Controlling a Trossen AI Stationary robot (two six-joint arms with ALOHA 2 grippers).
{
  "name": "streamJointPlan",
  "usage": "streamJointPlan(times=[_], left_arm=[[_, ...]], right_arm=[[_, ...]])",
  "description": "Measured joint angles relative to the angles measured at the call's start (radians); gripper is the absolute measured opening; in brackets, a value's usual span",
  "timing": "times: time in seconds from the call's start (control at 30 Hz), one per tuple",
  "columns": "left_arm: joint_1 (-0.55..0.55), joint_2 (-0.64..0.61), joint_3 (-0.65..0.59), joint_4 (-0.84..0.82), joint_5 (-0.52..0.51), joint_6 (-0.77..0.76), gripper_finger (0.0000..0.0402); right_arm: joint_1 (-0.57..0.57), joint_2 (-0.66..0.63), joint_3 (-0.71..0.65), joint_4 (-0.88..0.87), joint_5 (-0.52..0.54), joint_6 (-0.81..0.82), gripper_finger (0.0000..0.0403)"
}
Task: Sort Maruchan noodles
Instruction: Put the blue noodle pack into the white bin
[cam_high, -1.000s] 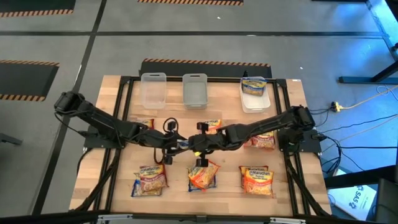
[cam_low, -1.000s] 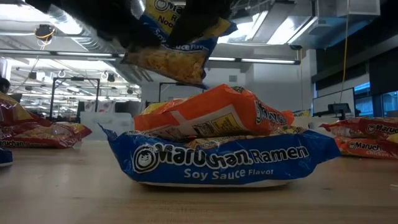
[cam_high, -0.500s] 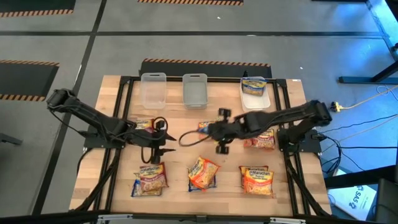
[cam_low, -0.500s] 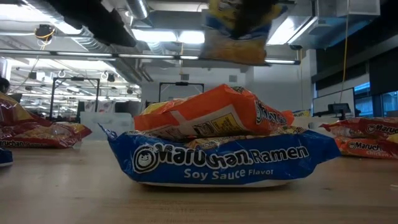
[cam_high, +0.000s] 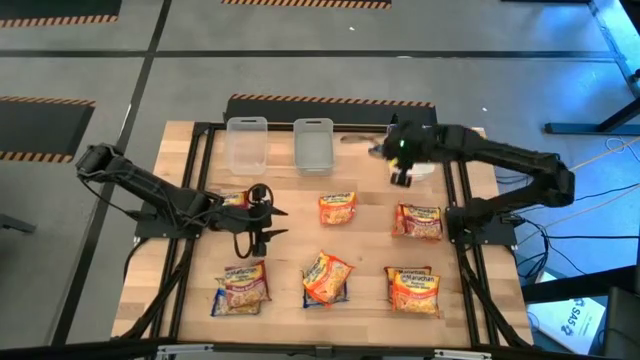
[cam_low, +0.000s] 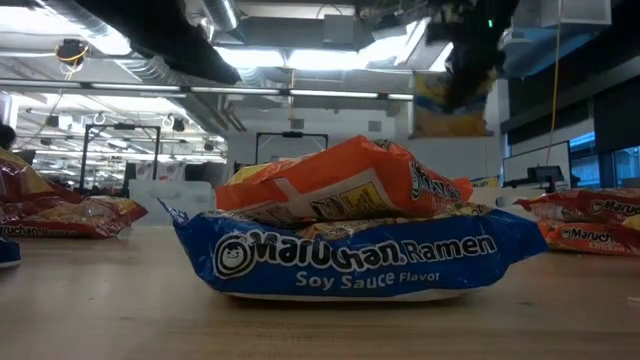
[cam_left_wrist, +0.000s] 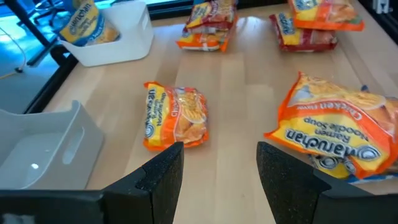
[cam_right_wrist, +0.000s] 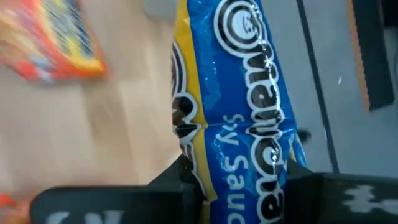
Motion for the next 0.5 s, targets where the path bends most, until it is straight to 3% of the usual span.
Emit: streamJointPlan(times=[0.2,0.5], left_arm=[[0.029,0.0,0.0,0.0,0.0,0.0,0.0197],[0.044,0.0,0.0,0.012,-0.001,-0.001,0.0197]], right_arm=[[-0.23,0.03,-0.046,-0.001,-0.076,-0.081,0.0061],[-0.355,0.105,-0.138,0.019,-0.081,-0.137,0.0062]])
